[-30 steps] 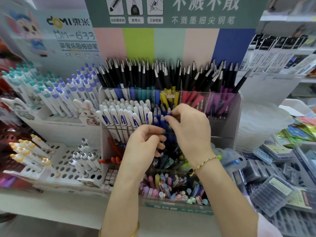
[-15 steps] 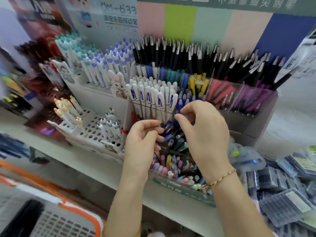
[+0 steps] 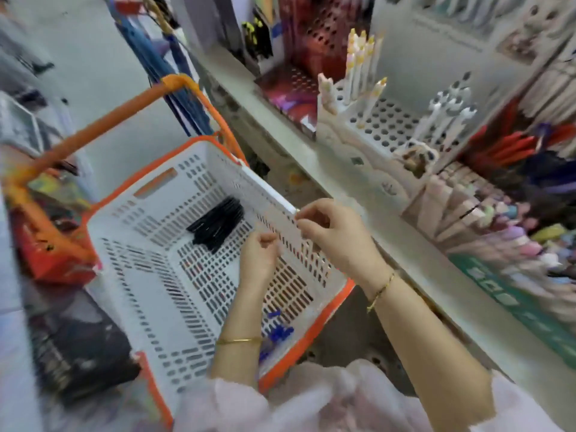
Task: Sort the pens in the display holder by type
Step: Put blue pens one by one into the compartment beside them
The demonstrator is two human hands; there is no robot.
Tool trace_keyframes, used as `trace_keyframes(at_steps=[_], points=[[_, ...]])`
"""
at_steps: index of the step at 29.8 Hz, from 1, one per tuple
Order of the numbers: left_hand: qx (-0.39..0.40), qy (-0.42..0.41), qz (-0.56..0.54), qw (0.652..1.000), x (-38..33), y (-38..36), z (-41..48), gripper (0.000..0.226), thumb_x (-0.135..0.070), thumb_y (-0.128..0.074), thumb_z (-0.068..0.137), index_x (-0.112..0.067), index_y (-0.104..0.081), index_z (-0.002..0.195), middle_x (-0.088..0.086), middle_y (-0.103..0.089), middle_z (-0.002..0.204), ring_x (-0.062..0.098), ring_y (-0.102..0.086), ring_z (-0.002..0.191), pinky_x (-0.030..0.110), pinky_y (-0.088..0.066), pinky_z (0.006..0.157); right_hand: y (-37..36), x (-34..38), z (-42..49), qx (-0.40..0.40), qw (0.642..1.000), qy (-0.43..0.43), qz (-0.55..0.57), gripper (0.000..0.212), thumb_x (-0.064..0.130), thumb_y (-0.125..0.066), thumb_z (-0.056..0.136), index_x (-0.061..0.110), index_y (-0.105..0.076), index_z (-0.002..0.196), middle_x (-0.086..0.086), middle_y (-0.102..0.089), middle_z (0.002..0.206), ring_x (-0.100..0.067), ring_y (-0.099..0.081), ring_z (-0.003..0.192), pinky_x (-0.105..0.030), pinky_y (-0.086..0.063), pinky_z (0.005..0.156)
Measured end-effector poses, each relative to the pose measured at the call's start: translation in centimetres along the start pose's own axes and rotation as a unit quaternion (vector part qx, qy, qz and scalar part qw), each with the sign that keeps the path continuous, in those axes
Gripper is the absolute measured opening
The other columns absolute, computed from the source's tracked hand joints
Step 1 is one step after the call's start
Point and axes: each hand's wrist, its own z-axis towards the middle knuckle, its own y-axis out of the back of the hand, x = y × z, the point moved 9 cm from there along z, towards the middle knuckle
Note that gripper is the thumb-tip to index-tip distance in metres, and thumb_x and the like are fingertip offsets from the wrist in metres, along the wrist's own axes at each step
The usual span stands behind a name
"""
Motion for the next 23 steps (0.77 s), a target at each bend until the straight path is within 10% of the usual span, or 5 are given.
trace_keyframes(at_steps=[3, 9, 23], points=[[0.075, 0.013, 0.242, 0.967, 7.5, 0.8, 2.9, 0.027, -0.008, -0.053, 0.092, -0.008, -0.059, 0.118, 0.011, -0.057, 0.128, 0.025, -0.059, 0.108, 0.034, -0.05, 0.088, -4.6, -2.3, 0.3, 0.028, 0.998, -0.051, 0.026, 0.009, 0.014, -0.055, 0.092, 0.016, -0.063, 0.092, -0.003, -0.066, 0.075, -0.006, -0.055, 0.05, -0.017, -0.044, 0.049], [0.345, -0.013, 0.526, 0.777, 18.2, -3.1, 0.5, 0.063, -0.054, -0.07, 0.076, -0.013, -0.049, 0.12, 0.007, -0.046, 0.124, 0.025, -0.044, 0.11, 0.036, -0.045, 0.09, -8.5, -5.3, -0.7, 0.026, 0.99, -0.127, 0.054, 0.011, 0.012, -0.053, 0.094, 0.015, -0.063, 0.094, 0.001, -0.065, 0.075, 0.001, -0.053, 0.049, -0.01, -0.038, 0.043], [0.427, 0.073, 0.404, 0.806, 20.8, -5.1, -2.7, 0.033, -0.028, -0.054, 0.089, -0.008, -0.05, 0.115, 0.007, -0.054, 0.106, 0.019, -0.051, 0.092, 0.028, -0.04, 0.075, -8.1, -5.8, -1.0, -0.035, 0.978, -0.182, 0.095, 0.012, 0.013, -0.051, 0.095, 0.014, -0.062, 0.098, -0.003, -0.064, 0.079, -0.004, -0.053, 0.052, -0.01, -0.038, 0.043]])
